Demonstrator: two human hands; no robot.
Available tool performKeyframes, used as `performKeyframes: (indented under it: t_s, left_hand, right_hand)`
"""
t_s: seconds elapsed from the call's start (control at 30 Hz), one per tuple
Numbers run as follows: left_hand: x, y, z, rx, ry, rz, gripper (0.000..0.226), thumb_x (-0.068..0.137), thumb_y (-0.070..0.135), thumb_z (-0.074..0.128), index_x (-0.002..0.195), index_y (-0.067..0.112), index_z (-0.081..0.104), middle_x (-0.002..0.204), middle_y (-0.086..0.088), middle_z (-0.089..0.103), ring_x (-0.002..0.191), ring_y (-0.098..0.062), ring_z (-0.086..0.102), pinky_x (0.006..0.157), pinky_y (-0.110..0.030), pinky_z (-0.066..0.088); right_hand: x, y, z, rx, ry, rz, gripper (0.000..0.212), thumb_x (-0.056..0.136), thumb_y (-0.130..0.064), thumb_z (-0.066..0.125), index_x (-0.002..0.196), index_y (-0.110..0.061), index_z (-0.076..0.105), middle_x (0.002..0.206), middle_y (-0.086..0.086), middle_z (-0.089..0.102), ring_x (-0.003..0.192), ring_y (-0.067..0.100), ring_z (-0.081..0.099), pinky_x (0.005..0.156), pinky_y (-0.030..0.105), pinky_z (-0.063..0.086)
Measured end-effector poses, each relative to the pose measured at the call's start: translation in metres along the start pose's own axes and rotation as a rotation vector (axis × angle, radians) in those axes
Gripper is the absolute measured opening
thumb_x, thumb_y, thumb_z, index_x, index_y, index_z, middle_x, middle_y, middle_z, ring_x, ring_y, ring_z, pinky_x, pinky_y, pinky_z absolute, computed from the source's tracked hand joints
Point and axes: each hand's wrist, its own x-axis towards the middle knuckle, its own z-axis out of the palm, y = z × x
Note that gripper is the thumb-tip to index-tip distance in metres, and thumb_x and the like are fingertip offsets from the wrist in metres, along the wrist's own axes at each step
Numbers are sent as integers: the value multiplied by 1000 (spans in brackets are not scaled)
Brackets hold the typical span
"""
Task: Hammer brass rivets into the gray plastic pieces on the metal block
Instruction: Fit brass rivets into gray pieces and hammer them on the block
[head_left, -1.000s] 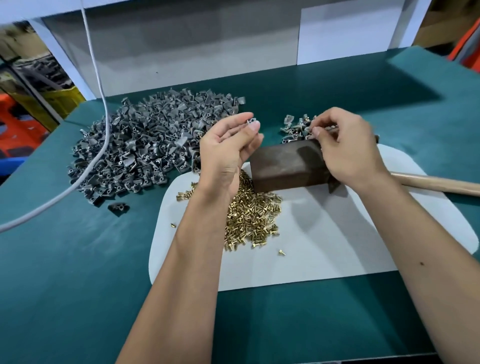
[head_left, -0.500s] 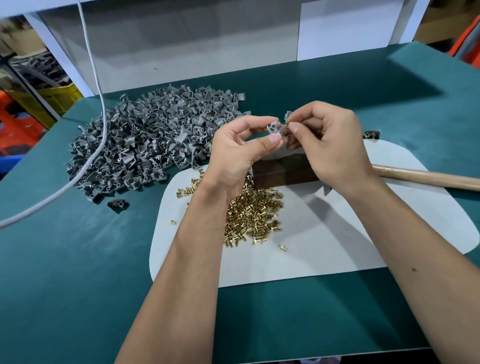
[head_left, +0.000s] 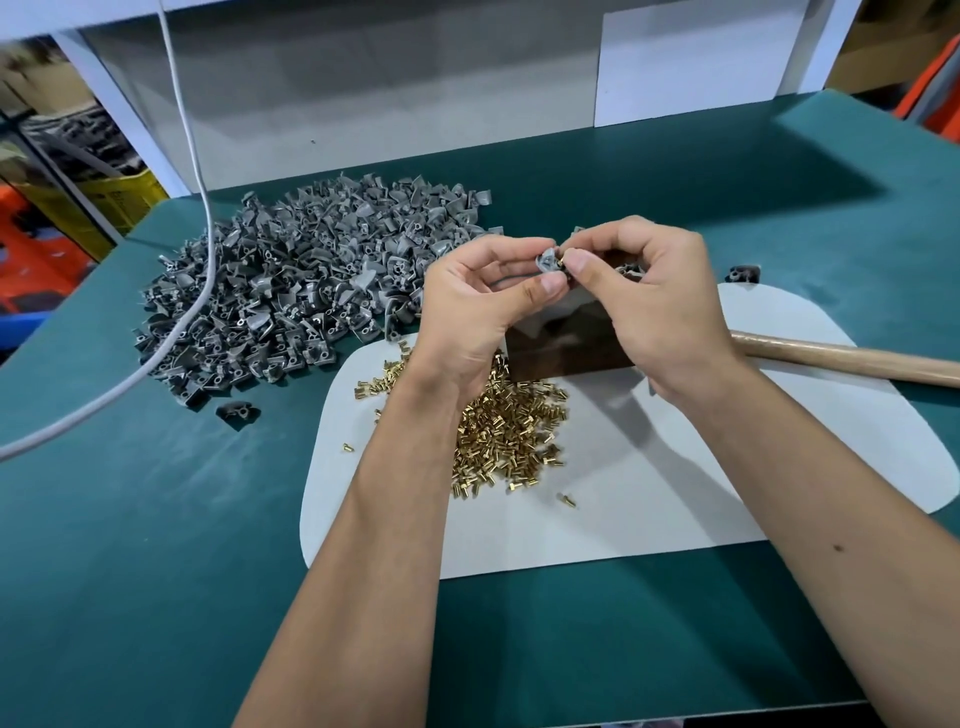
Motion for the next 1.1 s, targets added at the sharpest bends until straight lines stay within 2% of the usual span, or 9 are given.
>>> performKeyframes:
  t_s: [0.2,0.37,0.43,0.57,0.7,0.8,0.87,0.97,1.1]
  left_hand:
    - [1,-1,-3,100,45,39,32,70,-10,83,98,2,73,94,-20,75,88,-26,73,82,-38,63]
    - [1,3,-2,217,42,86,32,68,-15,83,92,4,74,86,-8,79,80,-19,75,79,-30,62]
    - [1,5,-2,253,33,89,31,68,-17,83,88,5,74,82,-6,78,76,-17,75,76,-30,62]
    - [-1,7,-1,270,27,67,30,68,-17,83,84,6,74,77,-8,77,73,-21,75,75,-40,65]
    - [-2,5,2,259,37,47,28,68,-19,83,82,3,74,77,-15,76,72,-25,75,71,-37,65]
    - [-1,4,4,264,50,74,29,68,-17,84,82,6,75,73,-7,76,70,-20,75,68,-33,64]
    - [0,3,4,270,54,100,29,67,-15,85,82,8,75,72,-3,76,68,-15,74,65,-26,62]
    - [1,1,1,202,49,105,29,68,-14,84,87,6,75,79,-8,78,73,-19,75,72,-32,64]
    - [2,0,-8,96,22,72,26,72,-12,82,91,5,77,87,-15,78,78,-23,76,73,-31,63]
  right_hand:
    - [0,0,-4,-169,-26,-126,6,90,-13,74,93,-16,78,91,-3,74,90,10,68,83,24,54]
    - [1,-2,-5,-267,-48,-135,6,90,-12,73,92,-15,77,85,-7,73,82,9,67,80,25,54]
    - [1,-2,-4,-309,-56,-140,5,89,-13,73,91,-16,77,82,-8,71,78,8,65,77,18,51]
    - [0,-4,-3,-375,-57,-145,6,88,-12,73,91,-15,77,79,-9,68,75,7,61,71,6,42]
    - [-1,-5,-2,-419,-58,-141,7,87,-9,73,91,-11,78,80,-5,69,76,10,61,71,13,42]
    - [-1,-6,-1,-377,-37,-120,7,89,-9,71,91,-12,77,82,-5,69,75,9,61,71,10,44]
    - [-1,-5,-1,-363,-32,-125,7,89,-9,71,91,-12,77,82,-4,71,75,9,62,72,14,46]
    - [-3,-5,0,-302,-23,-156,8,91,-11,70,92,-12,77,84,-4,73,79,10,67,76,21,51]
    - [-2,-5,-3,-267,-50,-258,11,93,-10,69,97,-11,78,91,-1,75,89,12,69,84,29,55]
